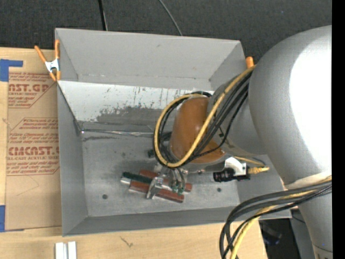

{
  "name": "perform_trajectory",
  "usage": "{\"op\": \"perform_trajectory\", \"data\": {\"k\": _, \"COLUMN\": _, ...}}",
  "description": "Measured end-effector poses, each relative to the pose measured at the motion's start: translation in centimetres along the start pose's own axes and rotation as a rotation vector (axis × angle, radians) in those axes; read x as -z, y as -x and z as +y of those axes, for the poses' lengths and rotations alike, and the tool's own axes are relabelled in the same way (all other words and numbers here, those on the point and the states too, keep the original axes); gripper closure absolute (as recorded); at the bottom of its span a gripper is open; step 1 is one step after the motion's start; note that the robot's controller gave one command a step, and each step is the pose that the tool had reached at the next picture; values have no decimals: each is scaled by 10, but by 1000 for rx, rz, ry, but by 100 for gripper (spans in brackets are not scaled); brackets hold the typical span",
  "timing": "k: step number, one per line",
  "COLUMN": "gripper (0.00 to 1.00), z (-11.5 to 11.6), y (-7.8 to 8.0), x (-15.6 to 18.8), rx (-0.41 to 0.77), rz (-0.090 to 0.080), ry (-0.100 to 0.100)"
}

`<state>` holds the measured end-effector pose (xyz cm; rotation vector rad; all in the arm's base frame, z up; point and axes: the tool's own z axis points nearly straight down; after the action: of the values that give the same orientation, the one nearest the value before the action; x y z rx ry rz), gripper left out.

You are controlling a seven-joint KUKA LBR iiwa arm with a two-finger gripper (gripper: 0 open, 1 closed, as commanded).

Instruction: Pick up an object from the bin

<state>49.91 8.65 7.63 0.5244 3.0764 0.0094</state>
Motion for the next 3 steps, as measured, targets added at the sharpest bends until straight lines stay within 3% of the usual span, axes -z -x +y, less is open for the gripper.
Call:
{"op": "perform_trajectory", "data": {"k": 1, "gripper": 100, "z": 0, "y": 0, "x": 2, "rx": 0, "rz": 3, "ry": -1}}
{"op": "perform_trajectory", "data": {"k": 3, "gripper": 100, "z": -1, "y": -4, "x": 15, "rx": 0, "rz": 25, "ry": -12}}
